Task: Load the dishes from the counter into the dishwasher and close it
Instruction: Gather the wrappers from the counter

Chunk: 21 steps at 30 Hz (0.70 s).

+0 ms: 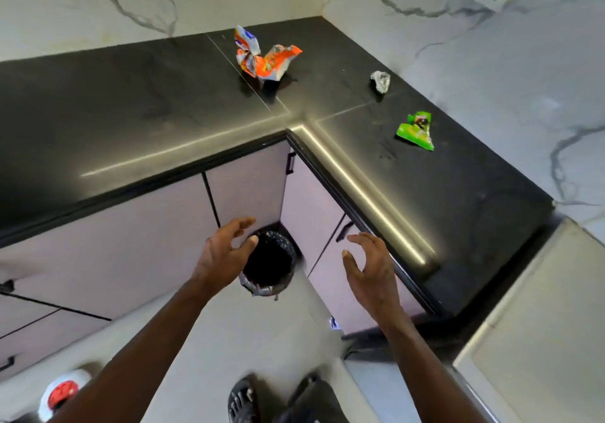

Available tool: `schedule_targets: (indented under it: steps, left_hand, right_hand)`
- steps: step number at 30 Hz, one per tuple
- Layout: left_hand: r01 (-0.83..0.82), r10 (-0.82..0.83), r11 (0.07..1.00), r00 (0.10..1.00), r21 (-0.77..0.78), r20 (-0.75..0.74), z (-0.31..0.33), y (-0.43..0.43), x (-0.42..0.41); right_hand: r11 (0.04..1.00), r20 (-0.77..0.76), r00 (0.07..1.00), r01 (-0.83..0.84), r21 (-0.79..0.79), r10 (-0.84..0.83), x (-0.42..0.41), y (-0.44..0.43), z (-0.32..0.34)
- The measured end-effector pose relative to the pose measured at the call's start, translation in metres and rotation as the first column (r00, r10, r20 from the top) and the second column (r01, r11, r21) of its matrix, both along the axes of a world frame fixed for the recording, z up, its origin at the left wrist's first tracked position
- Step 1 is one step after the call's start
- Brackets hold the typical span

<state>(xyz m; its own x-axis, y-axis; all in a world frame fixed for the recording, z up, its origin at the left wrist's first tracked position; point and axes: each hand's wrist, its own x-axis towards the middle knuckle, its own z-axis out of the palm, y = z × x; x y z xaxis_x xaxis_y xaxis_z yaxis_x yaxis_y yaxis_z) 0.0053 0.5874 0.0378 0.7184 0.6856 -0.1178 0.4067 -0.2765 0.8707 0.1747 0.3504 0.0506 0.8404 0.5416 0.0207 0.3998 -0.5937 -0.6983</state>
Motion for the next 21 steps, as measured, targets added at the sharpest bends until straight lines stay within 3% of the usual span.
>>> schedule_targets:
  steps: [5, 11, 15, 18, 21]
  left_hand:
    - [-0.049, 0.052, 0.987, 0.998, 0.156, -0.018, 0.006, 0.084, 0.067]
    - [-0.122, 0.148, 0.909, 0.988, 0.4, -0.035, 0.0, 0.202, 0.171]
    - [-0.101, 0.204, 0.891, 0.96, 0.442, -0.192, -0.016, 0.282, 0.218]
    - [0.035, 0.217, 0.814, 0.908, 0.58, -0.359, -0.04, 0.312, 0.226]
    - [0.1, 0.205, 0.774, 0.895, 0.625, -0.397, -0.055, 0.32, 0.224]
  right_hand:
    - [0.996, 0.019, 0.996, -0.084, 0.036, 0.083, 0.062, 0.088, -0.002]
    - [0.98, 0.01, 0.994, -0.11, 0.163, 0.11, 0.16, 0.2, -0.007]
    - [0.975, -0.115, 0.987, -0.084, 0.205, 0.109, 0.219, 0.282, -0.009]
    - [0.974, -0.146, 0.965, -0.203, 0.101, 0.216, 0.261, 0.336, -0.009]
    - [0.926, 0.028, 0.927, -0.371, -0.068, 0.374, 0.293, 0.39, -0.002]
